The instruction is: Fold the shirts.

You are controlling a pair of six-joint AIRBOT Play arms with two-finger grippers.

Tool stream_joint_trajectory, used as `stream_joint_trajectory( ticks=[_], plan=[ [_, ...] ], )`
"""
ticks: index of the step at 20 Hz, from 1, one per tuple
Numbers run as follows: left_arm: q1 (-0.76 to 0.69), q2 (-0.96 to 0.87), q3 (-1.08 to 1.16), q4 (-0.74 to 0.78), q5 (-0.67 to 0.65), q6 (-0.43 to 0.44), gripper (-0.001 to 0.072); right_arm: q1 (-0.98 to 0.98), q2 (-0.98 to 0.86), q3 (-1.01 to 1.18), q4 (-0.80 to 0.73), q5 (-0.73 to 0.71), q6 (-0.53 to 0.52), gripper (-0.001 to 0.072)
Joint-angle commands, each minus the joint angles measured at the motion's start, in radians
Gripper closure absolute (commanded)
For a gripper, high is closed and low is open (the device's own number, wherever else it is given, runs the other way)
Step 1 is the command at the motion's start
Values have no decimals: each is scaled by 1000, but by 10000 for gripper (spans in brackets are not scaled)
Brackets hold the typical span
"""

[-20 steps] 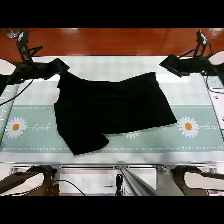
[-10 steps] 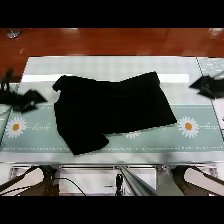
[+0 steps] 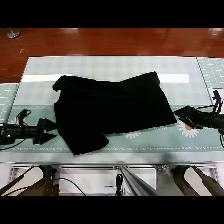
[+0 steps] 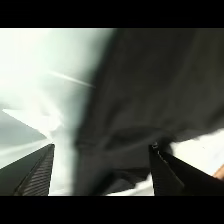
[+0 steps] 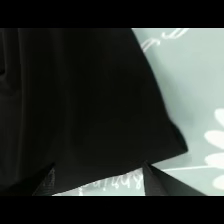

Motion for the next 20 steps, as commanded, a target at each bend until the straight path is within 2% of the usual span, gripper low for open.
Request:
stream_joint_trajectory(
  ticks=[1,5,6,7,8,9,12,14,17,20],
  plan=[
    [-44,2,-71,-133,80,113,4,-2,15,-28,25,6,-14,94],
    [-134,2,-71,-168,122,136,13,-2,15,-28,25,-5,-13,94],
    [-153,2,-71,-168,129,136,52,-5,15,-28,22,-20,-13,94],
    [-164,2,-70,-168,131,140,303,-18,15,-26,13,-46,-2,94],
    [-169,2,-70,-168,130,153,635,-44,15,-25,10,-71,17,94],
    [-172,2,-70,-167,130,164,686,-81,15,-25,-5,-97,31,94],
    [-171,3,-70,-168,129,163,686,-177,0,-25,-171,-123,148,94],
    [-171,3,-70,-168,129,163,686,-185,-57,-25,-188,-76,161,94],
    [-171,3,-70,-168,130,163,686,-185,-176,-25,-56,-34,51,94],
    [-171,3,-70,-168,130,163,686,-174,-278,-25,85,-42,-10,94]
  ],
)
